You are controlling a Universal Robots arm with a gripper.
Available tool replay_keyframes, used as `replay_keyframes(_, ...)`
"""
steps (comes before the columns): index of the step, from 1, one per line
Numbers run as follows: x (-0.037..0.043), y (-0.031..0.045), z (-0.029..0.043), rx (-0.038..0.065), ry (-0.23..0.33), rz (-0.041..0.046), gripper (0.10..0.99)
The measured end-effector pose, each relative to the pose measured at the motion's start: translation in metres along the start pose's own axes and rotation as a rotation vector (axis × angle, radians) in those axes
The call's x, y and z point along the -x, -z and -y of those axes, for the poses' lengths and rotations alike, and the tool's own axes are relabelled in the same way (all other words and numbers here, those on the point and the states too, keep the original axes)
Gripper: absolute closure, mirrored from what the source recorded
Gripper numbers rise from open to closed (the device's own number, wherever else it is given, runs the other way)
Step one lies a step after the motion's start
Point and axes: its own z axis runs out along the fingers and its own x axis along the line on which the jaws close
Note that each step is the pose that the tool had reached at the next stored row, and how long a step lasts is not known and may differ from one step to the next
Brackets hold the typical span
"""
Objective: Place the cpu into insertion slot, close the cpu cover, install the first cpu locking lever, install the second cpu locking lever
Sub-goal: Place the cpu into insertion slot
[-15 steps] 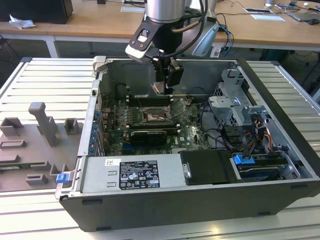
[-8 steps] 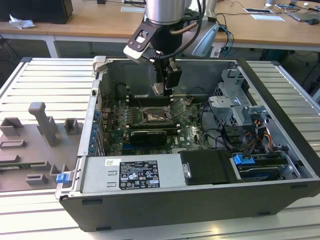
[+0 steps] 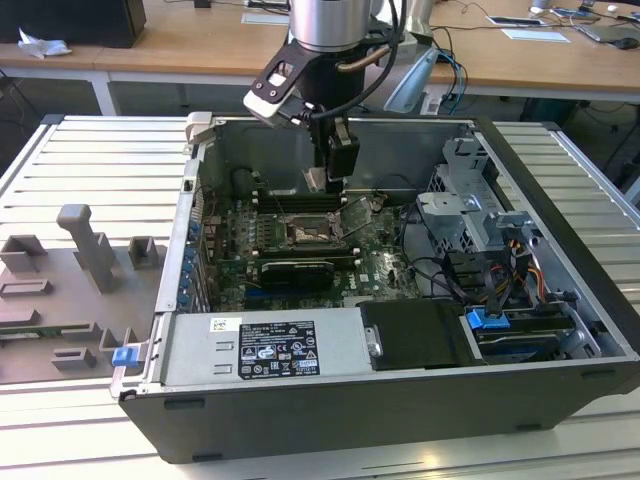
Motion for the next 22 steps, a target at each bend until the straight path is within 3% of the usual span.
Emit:
replay_keyframes(4, 0.0, -0.0012, 0.0001, 0.001, -0.038, 0.0033, 0.549)
replay_keyframes(8, 0.0001, -0.0046, 0.0004, 0.002, -0.129, 0.0113, 0.549)
replay_keyframes(10, 0.0, -0.0077, 0.0007, 0.003, -0.15, 0.0132, 0.549)
replay_keyframes(22, 0.0002, -0.0172, 0.0015, 0.002, -0.157, 0.0137, 0.549)
